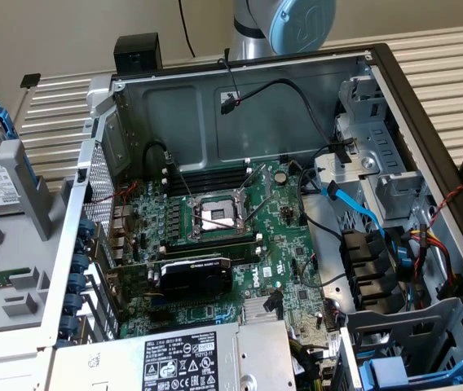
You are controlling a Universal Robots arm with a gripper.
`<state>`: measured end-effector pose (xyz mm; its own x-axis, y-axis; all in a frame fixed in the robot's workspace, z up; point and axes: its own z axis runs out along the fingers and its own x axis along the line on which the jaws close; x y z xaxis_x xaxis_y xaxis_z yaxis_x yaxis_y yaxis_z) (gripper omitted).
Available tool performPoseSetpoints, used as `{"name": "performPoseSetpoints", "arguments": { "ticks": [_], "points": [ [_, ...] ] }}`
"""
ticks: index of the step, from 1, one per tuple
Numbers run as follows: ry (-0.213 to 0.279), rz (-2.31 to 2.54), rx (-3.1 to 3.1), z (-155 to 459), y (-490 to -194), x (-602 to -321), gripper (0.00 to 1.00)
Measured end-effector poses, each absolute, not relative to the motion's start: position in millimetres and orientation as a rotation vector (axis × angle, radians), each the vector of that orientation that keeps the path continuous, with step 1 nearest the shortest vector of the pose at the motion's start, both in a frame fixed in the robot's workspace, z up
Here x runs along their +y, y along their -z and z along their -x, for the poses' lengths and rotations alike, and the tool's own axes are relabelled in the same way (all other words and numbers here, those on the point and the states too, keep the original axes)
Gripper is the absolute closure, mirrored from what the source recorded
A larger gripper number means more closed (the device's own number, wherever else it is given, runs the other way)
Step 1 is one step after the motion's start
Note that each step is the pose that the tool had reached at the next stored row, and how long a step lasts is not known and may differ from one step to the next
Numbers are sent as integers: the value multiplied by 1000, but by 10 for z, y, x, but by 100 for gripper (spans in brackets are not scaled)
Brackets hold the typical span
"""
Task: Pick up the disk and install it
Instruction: 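Pick up the disk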
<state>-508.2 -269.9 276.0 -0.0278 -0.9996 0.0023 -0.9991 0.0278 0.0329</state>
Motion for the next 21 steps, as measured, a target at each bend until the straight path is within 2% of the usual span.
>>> {"name": "performPoseSetpoints", "arguments": {
  "ticks": [13,14,16,17,18,21],
  "points": [
    [27,-2167,-2235,5082,-2755,-2699,40],
    [27,-2167,-2236,5082,-2754,-2699,42],
    [26,-2167,-2236,5082,-2754,-2699,55],
    [26,-2167,-2236,5082,-2754,-2699,55],
    [26,-2167,-2236,5082,-2754,-2699,61],
    [26,-2167,-2236,5084,-2754,-2700,62]
  ]
}}
